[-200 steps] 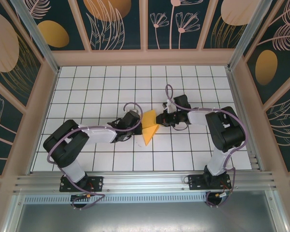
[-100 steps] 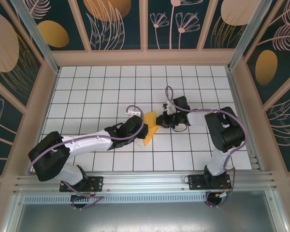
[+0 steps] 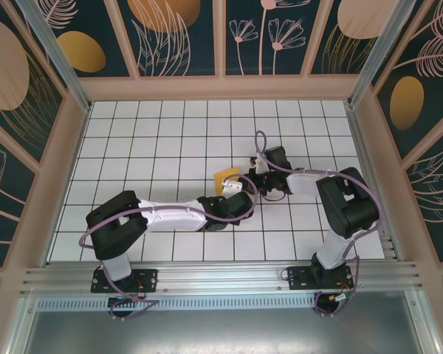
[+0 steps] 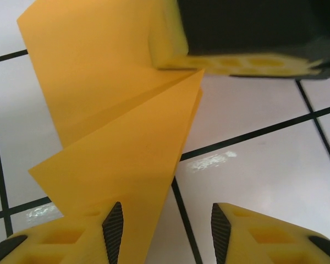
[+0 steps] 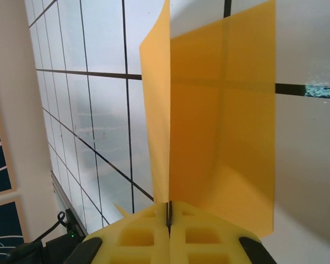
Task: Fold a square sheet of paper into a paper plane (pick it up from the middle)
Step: Fourth fold the wing at the center of the table.
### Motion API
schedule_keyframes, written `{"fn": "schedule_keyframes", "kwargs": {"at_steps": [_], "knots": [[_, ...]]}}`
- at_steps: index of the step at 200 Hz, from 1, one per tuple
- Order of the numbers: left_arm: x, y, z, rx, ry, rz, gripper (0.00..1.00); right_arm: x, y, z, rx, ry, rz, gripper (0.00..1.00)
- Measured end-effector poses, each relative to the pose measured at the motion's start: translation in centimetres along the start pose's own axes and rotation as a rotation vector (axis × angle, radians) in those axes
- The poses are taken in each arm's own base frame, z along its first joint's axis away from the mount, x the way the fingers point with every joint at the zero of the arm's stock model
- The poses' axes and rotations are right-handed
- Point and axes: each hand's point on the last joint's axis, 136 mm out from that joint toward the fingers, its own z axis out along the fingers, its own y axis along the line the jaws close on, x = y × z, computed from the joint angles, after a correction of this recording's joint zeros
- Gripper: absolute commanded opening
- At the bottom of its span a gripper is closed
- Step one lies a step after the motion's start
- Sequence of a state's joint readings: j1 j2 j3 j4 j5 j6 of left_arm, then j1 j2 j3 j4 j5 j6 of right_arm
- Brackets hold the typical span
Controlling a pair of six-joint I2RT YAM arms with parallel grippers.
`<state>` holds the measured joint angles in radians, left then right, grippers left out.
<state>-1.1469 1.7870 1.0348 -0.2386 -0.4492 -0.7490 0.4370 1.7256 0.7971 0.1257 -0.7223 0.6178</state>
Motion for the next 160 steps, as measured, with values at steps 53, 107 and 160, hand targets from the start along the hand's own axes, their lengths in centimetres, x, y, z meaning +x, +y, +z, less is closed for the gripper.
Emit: {"fn": "schedule_keyframes", "kwargs": {"at_steps": [53, 107, 160], "knots": [[0.2, 1.1, 0.8, -0.100, -0.003, 0.044, 0.43, -0.1, 0.1, -0.1, 0.008, -0.010, 0.015, 0.07], [0.2, 2.0, 1.1, -0.154, -0.014, 0.062, 0.27, -0.1, 0.3, -0.1, 0.010, -0.016, 0.007, 0.07], [-0.1, 2.0, 1.0, -0.162, -0.024, 0.062, 0.18, -0.1, 0.0, -0.1, 0.028, -0.021, 0.013, 0.07]]}}
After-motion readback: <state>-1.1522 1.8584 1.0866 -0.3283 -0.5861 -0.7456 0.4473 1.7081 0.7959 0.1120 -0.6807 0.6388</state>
